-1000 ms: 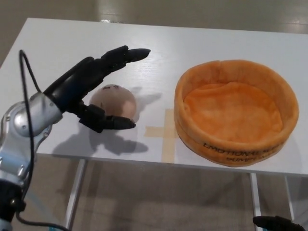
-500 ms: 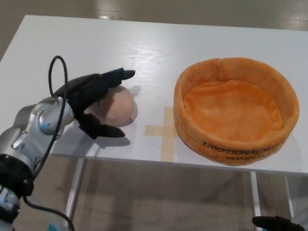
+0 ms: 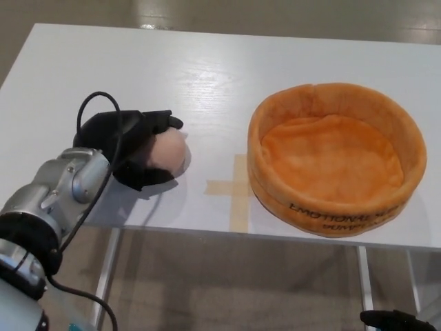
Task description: Use the left hand to pick up the pink round toy on the left and place it inside the orange plate on the desk.
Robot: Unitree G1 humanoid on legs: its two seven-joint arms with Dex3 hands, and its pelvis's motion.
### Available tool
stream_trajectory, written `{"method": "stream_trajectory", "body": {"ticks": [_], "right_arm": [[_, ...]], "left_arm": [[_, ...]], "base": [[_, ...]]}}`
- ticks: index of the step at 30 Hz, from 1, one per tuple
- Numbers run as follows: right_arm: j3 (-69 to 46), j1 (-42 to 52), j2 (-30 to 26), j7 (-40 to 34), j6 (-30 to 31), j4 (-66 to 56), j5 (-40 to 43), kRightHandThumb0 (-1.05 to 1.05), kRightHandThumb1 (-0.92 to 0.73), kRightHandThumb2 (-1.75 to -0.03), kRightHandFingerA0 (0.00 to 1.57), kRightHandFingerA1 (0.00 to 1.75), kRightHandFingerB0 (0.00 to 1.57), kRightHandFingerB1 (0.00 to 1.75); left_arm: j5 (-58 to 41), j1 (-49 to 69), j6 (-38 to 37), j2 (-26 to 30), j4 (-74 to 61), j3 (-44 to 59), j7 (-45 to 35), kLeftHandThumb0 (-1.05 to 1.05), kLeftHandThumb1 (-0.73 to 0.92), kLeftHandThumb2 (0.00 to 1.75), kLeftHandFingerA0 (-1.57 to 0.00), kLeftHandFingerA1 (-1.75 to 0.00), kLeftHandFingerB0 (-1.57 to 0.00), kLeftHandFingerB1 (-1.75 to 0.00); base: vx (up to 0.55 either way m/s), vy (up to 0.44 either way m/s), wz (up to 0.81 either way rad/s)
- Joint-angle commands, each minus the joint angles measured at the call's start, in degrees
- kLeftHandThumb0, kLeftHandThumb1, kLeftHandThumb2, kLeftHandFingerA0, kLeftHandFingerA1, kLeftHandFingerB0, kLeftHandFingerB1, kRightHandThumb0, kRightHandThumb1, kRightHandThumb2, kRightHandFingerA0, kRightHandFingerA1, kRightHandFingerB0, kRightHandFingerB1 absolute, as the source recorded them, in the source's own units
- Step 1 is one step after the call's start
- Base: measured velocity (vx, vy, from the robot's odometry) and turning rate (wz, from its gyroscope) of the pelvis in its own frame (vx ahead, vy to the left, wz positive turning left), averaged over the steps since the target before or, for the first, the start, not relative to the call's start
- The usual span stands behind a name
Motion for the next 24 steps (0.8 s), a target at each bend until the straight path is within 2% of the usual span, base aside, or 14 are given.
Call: {"method": "stream_trajectory", "body": {"ticks": [1,8,9,11,13,14,15,16,17,18,19,21,22,24], "right_arm": [[-0.4,0.3,0.3,0.5,0.0,0.6,1.2,-0.24,-0.56,-0.56,0.76,0.70,0.71,0.56],[-0.5,0.2,0.1,1.3,0.1,0.6,1.3,-0.25,-0.57,-0.56,0.74,0.66,0.71,0.54],[-0.5,0.2,0.1,1.2,0.1,0.7,1.2,-0.25,-0.56,-0.56,0.78,0.69,0.71,0.55],[-0.5,0.2,0.1,1.0,0.1,0.7,1.2,-0.25,-0.56,-0.56,0.78,0.69,0.71,0.55],[-0.7,0.1,0.1,0.9,0.1,0.7,1.3,-0.25,-0.56,-0.56,0.77,0.71,0.72,0.56],[-0.6,0.1,0.1,0.8,0.0,0.7,1.2,-0.25,-0.56,-0.56,0.77,0.71,0.72,0.56],[-0.4,0.1,0.1,0.6,0.1,0.7,1.1,-0.26,-0.57,-0.56,0.78,0.74,0.72,0.56],[-0.3,0.0,0.1,0.5,0.2,0.7,1.0,-0.26,-0.57,-0.56,0.78,0.74,0.72,0.56],[-0.3,0.0,0.1,0.5,0.3,0.7,0.9,-0.24,-0.57,-0.56,0.78,0.70,0.72,0.55],[-0.2,-0.1,0.1,0.5,0.4,0.7,0.9,-0.24,-0.57,-0.56,0.78,0.70,0.72,0.55],[-0.2,-0.1,0.1,0.4,0.3,0.7,0.9,-0.25,-0.57,-0.56,0.78,0.71,0.72,0.56],[-0.2,-0.1,0.1,0.4,0.1,0.6,0.9,-0.25,-0.57,-0.56,0.78,0.71,0.72,0.56],[0.0,-0.2,0.0,0.4,0.3,0.7,0.8,-0.26,-0.57,-0.56,0.77,0.69,0.71,0.55],[0.4,-0.5,-0.1,0.3,0.6,0.8,0.4,-0.26,-0.58,-0.56,0.78,0.70,0.72,0.54]], "left_arm": [[2.8,2.3,-5.3,-1.4,3.0,0.9,9.8,-0.31,0.81,0.65,-0.72,-1.67,-0.85,-0.66],[3.8,0.6,-7.0,-1.6,3.9,1.4,13.2,-0.28,0.76,0.64,-0.75,-1.64,-0.85,-0.59],[3.9,0.4,-7.3,-1.5,3.8,1.5,13.9,-0.27,0.79,0.63,-0.72,-1.67,-0.80,-0.91],[4.1,0.2,-7.8,-1.5,3.8,1.9,14.8,-0.27,0.79,0.63,-0.72,-1.67,-0.80,-0.91],[3.7,-0.6,-8.2,-1.2,2.9,2.8,15.1,-0.27,0.72,0.63,-0.74,-1.62,-0.88,-0.62],[3.5,-0.9,-8.3,-1.1,2.6,3.2,15.3,-0.27,0.72,0.63,-0.74,-1.62,-0.88,-0.62],[3.5,-1.3,-8.6,-0.9,2.1,3.6,15.9,-0.39,0.62,0.76,-0.88,-1.44,-0.70,-0.58],[3.8,-1.8,-8.9,-0.7,1.6,4.0,16.6,-0.39,0.62,0.76,-0.88,-1.44,-0.70,-0.58],[3.7,-2.0,-9.4,-0.5,1.0,4.5,16.9,-0.29,0.70,0.63,-0.73,-1.60,-0.79,-0.69],[3.7,-2.2,-9.8,-0.4,0.6,4.9,17.1,-0.29,0.70,0.63,-0.73,-1.60,-0.79,-0.69],[3.7,-2.4,-10.1,-0.3,-0.1,5.3,17.2,-0.30,0.67,0.62,-0.74,-1.56,-0.83,-0.53],[4.0,-2.7,-10.5,-0.2,-1.0,5.9,17.2,-0.30,0.67,0.62,-0.74,-1.56,-0.83,-0.53],[4.3,-2.7,-11.0,0.0,-3.0,6.1,17.5,-0.28,0.67,0.63,-0.71,-1.56,-0.81,-0.79],[5.6,-2.8,-12.5,0.2,-8.3,6.2,18.4,-0.26,0.70,0.61,-0.67,-1.60,-0.80,-0.79]], "base": [[0.00,0.000,0.00],[0.00,0.000,0.00],[0.00,0.000,0.00],[0.00,0.000,0.00],[0.00,0.000,0.00],[0.00,0.000,0.00],[0.00,0.000,0.00],[0.00,0.000,0.00],[0.00,0.000,0.00],[0.00,0.000,0.00],[0.00,0.000,0.00],[0.00,0.000,0.00],[0.00,0.000,0.00],[0.00,0.000,0.00]]}}
